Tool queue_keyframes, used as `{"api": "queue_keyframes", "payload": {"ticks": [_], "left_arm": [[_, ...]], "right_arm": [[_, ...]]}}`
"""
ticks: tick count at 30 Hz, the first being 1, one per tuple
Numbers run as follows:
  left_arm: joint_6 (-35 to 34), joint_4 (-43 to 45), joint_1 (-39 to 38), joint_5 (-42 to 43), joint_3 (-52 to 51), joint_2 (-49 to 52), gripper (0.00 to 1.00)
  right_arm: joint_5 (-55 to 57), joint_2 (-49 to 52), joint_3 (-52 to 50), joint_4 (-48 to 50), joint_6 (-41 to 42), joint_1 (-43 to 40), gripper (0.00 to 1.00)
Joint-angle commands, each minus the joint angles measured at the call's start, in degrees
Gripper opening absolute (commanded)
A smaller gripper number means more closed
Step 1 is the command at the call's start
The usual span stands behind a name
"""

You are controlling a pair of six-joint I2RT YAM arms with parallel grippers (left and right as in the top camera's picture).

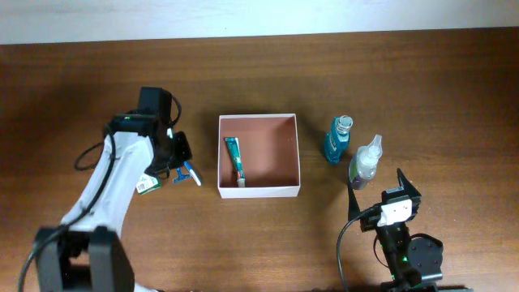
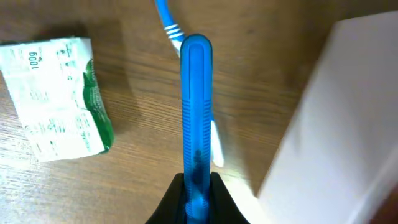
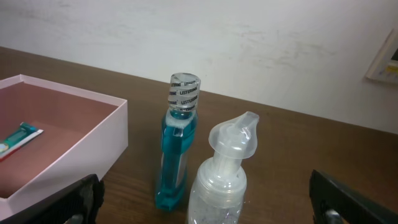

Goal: Pack container
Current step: 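Carry the razor into the box and release it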

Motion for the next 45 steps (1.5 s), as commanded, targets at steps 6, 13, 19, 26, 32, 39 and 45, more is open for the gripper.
{"api": "queue_keyframes", "payload": {"ticks": [6, 13, 19, 26, 32, 39, 45], "left_arm": [[0.8, 0.2, -11.3, 2.6, 5.1, -6.2, 0.01], [-0.7, 3.4, -17.3, 2.3, 5.4, -6.2, 0.01], [-0.7, 4.6, -19.5, 1.9, 5.3, -5.2, 0.01], [-0.7, 5.8, -19.9, 0.8, 5.3, 0.0, 0.01], [-0.7, 6.4, -19.9, 0.0, 5.3, 5.0, 0.01], [-0.7, 8.5, -19.9, -0.9, 5.3, 9.8, 0.01], [-0.9, 8.9, -19.9, -0.9, 5.3, 12.3, 0.02]], "right_arm": [[0.5, -0.4, -0.3, -0.3, -0.2, 0.5, 0.98], [0.5, -0.4, -0.3, -0.3, -0.2, 0.5, 0.99], [0.5, -0.4, -0.3, -0.3, -0.2, 0.5, 0.98], [0.5, -0.4, -0.3, -0.3, -0.2, 0.5, 0.98], [0.5, -0.4, -0.3, -0.3, -0.2, 0.5, 0.98], [0.5, -0.4, -0.3, -0.3, -0.2, 0.5, 0.98], [0.5, -0.4, -0.3, -0.3, -0.2, 0.5, 0.98]]}}
